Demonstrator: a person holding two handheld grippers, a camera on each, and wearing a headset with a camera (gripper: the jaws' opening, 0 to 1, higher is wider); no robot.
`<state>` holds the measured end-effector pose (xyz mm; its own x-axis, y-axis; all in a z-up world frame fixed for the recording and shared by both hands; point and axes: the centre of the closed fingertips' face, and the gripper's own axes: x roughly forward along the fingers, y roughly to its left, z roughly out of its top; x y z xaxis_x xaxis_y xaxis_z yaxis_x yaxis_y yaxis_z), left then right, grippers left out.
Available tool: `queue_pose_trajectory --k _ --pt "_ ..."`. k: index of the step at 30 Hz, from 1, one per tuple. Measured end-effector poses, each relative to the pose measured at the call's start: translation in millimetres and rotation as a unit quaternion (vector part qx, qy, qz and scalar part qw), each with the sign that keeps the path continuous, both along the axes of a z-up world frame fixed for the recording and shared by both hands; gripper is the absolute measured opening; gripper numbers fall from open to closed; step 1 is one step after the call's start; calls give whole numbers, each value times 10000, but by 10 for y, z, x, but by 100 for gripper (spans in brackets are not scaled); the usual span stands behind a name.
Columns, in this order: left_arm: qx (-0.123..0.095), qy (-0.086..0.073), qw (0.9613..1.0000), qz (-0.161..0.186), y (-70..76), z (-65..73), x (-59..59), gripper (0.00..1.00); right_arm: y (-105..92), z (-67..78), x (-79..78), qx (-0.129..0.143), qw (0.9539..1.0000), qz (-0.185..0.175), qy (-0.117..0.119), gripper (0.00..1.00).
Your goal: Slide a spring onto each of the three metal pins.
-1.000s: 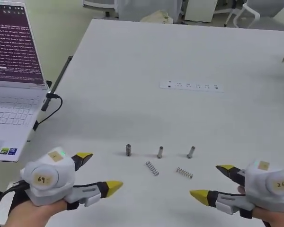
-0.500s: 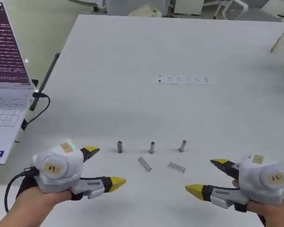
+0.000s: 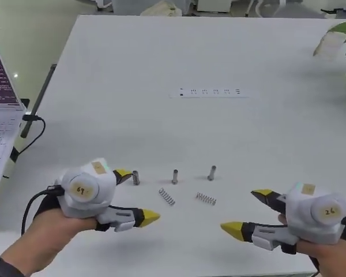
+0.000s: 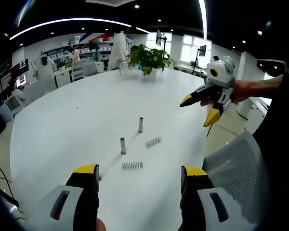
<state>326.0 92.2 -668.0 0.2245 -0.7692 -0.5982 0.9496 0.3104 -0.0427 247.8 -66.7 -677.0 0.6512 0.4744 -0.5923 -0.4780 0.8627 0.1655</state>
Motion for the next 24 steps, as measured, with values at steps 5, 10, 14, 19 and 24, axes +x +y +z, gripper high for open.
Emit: queue_pose_trajectory --k 5,10,14,19,24 --pt "240 -107 9987 -443 -95 -55 -11 65 43 2 -18 -8 10000 62 6 69" --pt "530 -229 9947 -854 -151 -145 -22 66 82 2 -20 13 10000 95 13 70" --pt "673 -292 9914 -1088 -196 -197 0 66 102 5 -29 -7 9999 123 24 70" --pt "748 -245 9879 -1334 -267 -288 19 65 111 -1 -43 11 9999 127 55 70" --pt "890 -236 9831 -1582 -318 -398 14 64 110 4 -55 21 9999 103 78 70"
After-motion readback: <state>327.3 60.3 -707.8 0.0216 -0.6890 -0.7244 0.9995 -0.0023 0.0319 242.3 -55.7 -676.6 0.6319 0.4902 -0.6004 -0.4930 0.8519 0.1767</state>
